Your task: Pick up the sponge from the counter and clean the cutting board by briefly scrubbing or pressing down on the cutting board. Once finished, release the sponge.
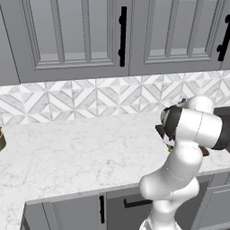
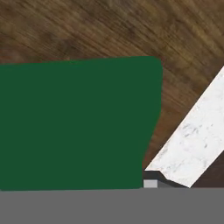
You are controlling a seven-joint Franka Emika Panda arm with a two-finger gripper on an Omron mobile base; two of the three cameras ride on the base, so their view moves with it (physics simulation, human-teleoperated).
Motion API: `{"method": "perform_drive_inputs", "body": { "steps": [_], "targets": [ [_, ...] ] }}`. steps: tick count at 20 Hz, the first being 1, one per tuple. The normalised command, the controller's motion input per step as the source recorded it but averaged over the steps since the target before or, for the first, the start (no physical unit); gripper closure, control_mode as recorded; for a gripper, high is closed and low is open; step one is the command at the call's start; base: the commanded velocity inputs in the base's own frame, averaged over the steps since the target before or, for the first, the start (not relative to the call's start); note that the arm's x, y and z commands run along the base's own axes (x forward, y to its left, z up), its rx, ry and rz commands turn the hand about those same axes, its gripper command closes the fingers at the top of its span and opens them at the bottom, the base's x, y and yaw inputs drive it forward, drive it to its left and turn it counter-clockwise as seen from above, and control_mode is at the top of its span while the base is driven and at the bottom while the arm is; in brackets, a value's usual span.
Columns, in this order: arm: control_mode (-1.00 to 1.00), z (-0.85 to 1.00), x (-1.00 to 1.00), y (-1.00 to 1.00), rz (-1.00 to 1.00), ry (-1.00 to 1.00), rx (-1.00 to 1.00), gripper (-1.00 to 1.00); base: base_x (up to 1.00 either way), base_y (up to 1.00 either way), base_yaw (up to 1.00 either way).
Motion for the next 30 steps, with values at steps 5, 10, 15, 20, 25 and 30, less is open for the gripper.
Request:
{"method": "perform_drive_inputs", "body": {
  "steps": [5, 10, 15, 20, 25, 30],
  "targets": [
    [-1.0, -0.42, -1.0, -0.01, 0.0, 0.02, 0.02, 1.0, 0.0, 0.0, 0.0],
    [-1.0, -0.35, -1.0, -0.07, 0.0, 0.01, 0.03, 1.0, 0.0, 0.0, 0.0],
    [-1.0, -0.3, -1.0, -0.11, 0.01, 0.03, 0.01, 1.0, 0.0, 0.0, 0.0],
    [-1.0, 0.02, -0.85, -0.22, 0.04, 0.0, 0.01, 1.0, 0.0, 0.0, 0.0],
    [-1.0, 0.62, 0.52, 0.39, 0.0, 0.0, 0.0, 1.0, 0.0, 0.0, 0.0],
    [-1.0, 0.65, 1.0, 0.81, 0.0, 0.0, 0.0, 1.0, 0.0, 0.0, 0.0]
  ]
}}
